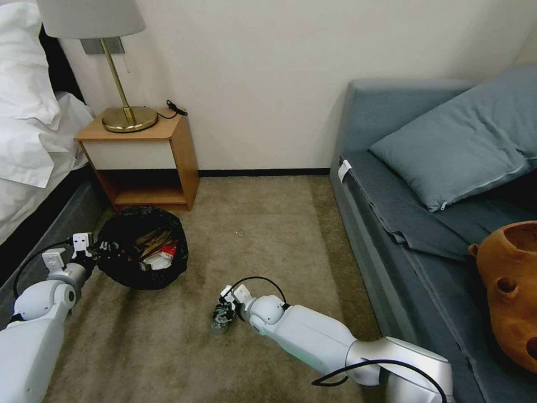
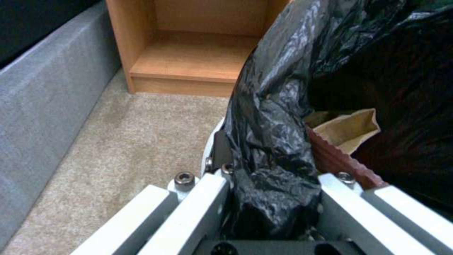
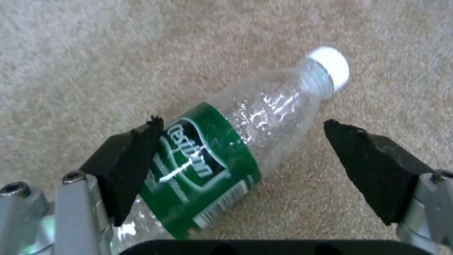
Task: Pick up the trash bin, then pick up the garbage on the floor and place it into the trash bin.
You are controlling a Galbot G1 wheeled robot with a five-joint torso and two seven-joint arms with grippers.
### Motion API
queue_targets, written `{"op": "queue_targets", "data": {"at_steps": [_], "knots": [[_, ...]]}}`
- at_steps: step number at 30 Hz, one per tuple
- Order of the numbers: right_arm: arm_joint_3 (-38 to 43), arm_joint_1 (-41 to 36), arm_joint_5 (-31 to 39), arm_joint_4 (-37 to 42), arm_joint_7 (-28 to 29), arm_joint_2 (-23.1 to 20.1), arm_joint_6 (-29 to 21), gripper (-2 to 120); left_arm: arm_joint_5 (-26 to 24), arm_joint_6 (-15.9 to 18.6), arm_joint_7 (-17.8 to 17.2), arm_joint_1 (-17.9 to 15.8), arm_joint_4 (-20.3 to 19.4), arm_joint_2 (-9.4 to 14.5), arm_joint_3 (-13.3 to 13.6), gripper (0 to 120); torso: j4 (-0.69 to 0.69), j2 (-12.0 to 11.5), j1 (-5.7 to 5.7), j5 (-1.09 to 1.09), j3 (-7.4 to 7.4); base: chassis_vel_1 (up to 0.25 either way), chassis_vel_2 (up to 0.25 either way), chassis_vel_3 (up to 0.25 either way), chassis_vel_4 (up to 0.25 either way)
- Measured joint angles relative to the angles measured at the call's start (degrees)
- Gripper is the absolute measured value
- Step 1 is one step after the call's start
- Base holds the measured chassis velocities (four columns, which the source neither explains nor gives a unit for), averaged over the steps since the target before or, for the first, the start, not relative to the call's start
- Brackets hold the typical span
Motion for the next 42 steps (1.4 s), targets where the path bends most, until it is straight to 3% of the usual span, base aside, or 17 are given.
{"op": "queue_targets", "data": {"at_steps": [5,9,22,28,42], "knots": [[0.81,-0.15,-1.23,-2.90,-2.10,1.16,0.60,87,-0.04,0.06,-0.29,0.06,-0.45,-0.10,0.14,1,0.01,0.00,0.00,0.00,0.00,0.000,0.000,0.000,0.000],[1.17,-0.16,-1.38,-3.98,-3.30,1.29,0.65,80,-0.14,0.09,-0.46,-0.04,-0.51,-0.09,0.29,1,0.01,0.00,0.00,0.00,0.00,0.000,0.000,0.000,0.000],[2.71,-0.13,-2.60,-6.54,-6.16,1.12,1.42,30,-0.45,0.11,-0.37,-0.45,-0.06,0.05,0.44,1,0.01,0.00,0.00,0.00,0.00,0.000,0.000,0.000,0.000],[3.38,-0.16,-3.34,-6.41,-6.25,1.03,2.64,17,-0.53,0.11,-0.29,-0.33,-0.07,0.11,0.33,1,0.01,0.00,0.00,0.00,0.00,0.000,0.000,0.000,0.000],[11.48,2.18,-7.97,0.25,-6.61,-2.85,7.18,16,-1.61,0.00,-0.53,-0.01,0.10,0.60,-0.43,1,0.00,0.00,0.00,0.00,0.00,0.000,0.000,0.000,0.000]]}}
